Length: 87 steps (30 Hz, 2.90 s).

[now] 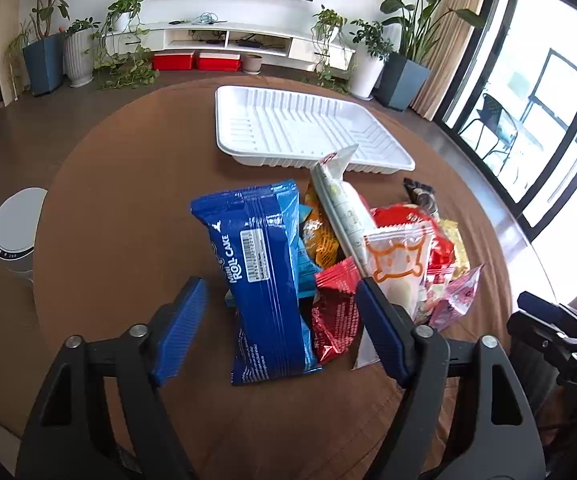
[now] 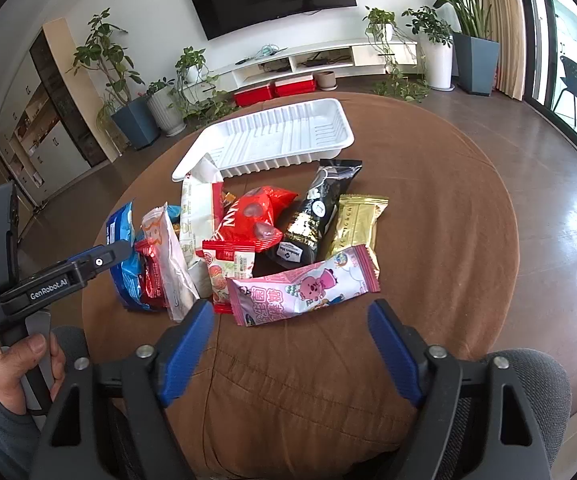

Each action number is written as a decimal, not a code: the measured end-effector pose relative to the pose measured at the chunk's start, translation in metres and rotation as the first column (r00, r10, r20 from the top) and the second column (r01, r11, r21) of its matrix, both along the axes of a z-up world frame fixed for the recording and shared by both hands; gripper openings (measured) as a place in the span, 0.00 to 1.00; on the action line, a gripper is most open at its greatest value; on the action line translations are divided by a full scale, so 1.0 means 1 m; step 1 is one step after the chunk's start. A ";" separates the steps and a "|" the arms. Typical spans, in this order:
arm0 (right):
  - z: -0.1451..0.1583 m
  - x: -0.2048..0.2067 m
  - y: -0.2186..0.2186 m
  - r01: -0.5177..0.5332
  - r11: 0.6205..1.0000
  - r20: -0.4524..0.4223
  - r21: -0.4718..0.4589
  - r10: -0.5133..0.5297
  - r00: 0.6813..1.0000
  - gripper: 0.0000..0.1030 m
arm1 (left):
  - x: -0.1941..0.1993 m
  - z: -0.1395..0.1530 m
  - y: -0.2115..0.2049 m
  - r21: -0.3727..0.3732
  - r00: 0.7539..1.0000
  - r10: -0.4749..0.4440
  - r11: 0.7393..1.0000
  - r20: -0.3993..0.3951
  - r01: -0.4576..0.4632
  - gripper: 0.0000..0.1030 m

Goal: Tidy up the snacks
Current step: 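Grasp the blue Roll Cake pack with the left tool while the right tool grasps the pink packet, then carry the blue pack into the tray with the left tool while the right tool places the pink packet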

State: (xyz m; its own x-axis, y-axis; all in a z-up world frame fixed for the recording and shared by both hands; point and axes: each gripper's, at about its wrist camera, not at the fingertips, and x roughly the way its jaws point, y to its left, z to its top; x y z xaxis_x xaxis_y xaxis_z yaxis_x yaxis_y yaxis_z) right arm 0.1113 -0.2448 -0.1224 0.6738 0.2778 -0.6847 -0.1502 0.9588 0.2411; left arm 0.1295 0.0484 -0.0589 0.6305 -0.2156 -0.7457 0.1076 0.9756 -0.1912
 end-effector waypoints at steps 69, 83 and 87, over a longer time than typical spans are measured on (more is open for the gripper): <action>-0.034 0.059 0.022 0.026 0.996 -0.189 -0.087 -0.042 0.981 0.14 | -0.011 -0.040 0.016 -0.193 0.991 -0.109 0.977 -0.074 0.093 0.25; -0.012 0.039 0.015 0.006 1.000 -0.144 0.030 -0.002 0.990 0.06 | -0.013 -0.040 0.018 -0.207 0.992 -0.108 0.974 -0.071 0.092 0.25; -0.005 0.031 0.010 0.003 0.999 -0.126 0.035 0.001 0.992 0.06 | -0.013 -0.040 0.020 -0.214 0.992 -0.107 0.973 -0.071 0.090 0.25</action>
State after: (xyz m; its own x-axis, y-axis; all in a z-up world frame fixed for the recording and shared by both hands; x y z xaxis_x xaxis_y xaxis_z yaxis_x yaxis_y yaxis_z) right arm 0.1422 -0.2346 -0.1272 0.5828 0.3027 -0.7541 -0.1155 0.9495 0.2919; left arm 0.1170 0.0679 -0.0992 0.5375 -0.4305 -0.7251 0.1766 0.8983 -0.4024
